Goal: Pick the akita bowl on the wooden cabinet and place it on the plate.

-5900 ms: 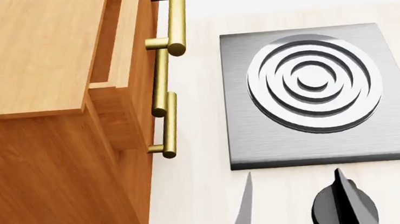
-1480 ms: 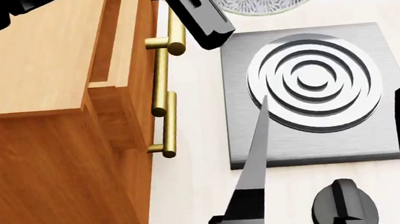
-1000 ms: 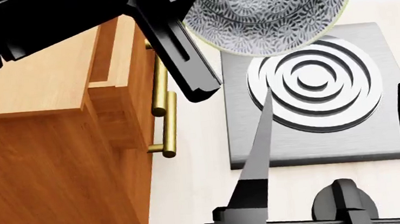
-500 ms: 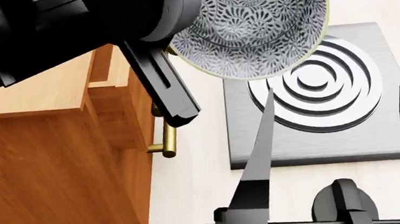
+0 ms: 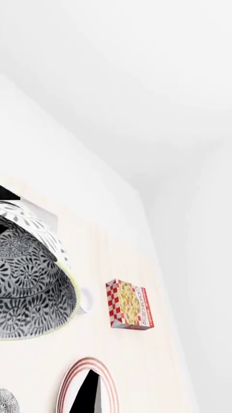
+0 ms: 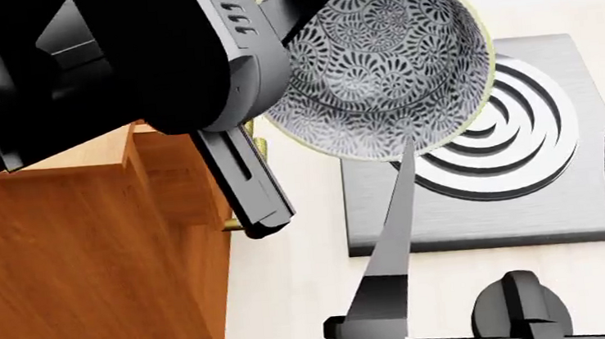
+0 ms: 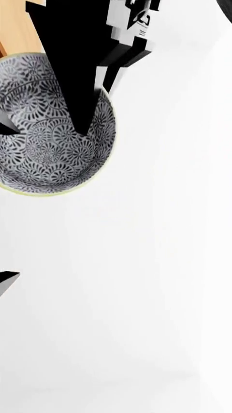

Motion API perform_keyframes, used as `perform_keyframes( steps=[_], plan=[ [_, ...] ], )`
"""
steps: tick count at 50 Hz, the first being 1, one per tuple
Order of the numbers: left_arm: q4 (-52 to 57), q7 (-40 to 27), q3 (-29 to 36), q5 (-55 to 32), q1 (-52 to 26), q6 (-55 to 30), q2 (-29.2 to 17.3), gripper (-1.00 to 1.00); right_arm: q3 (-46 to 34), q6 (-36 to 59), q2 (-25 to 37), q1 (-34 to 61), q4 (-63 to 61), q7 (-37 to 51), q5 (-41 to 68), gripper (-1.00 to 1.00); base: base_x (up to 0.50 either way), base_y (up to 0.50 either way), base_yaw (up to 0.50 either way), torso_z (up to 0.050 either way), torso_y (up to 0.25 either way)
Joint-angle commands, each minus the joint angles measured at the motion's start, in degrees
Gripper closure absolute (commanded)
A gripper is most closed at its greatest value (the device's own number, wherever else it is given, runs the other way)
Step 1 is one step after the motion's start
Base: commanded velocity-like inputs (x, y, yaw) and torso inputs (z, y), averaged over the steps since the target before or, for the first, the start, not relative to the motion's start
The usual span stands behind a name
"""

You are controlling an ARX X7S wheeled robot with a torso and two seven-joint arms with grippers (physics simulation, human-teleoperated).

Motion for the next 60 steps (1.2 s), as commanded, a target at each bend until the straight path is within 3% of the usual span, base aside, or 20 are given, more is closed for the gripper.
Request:
perform_keyframes(
  steps=[1,52,53,60],
  plan=[
    [1.3,-0.5,-0.6,0.2,0.4,0.3,-0.3,1.0,-0.2,0.1,0.1,0.5,-0.1,0.2,0.3,-1.0,0.0,0.0,0.0,0.0,0.0],
    [5.6,-0.3,-2.1,-2.2,1.5,1.3,-2.2,1.0,-2.0,-0.4,0.0,0.5,1.5,1.3,0.1,-1.0,0.0,0.0,0.0,0.0,0.0],
    [5.8,-0.3,-2.1,-2.0,1.5,1.3,-2.2,1.0,-1.7,-0.9,0.1,0.3,1.6,1.5,0.5,1.0,0.0,0.0,0.0,0.0,0.0],
    [5.8,-0.2,-2.1,-2.1,1.7,1.5,-2.1,1.0,-2.2,0.1,0.0,0.4,1.8,2.0,0.3,1.0,0.0,0.0,0.0,0.0,0.0]
  ],
)
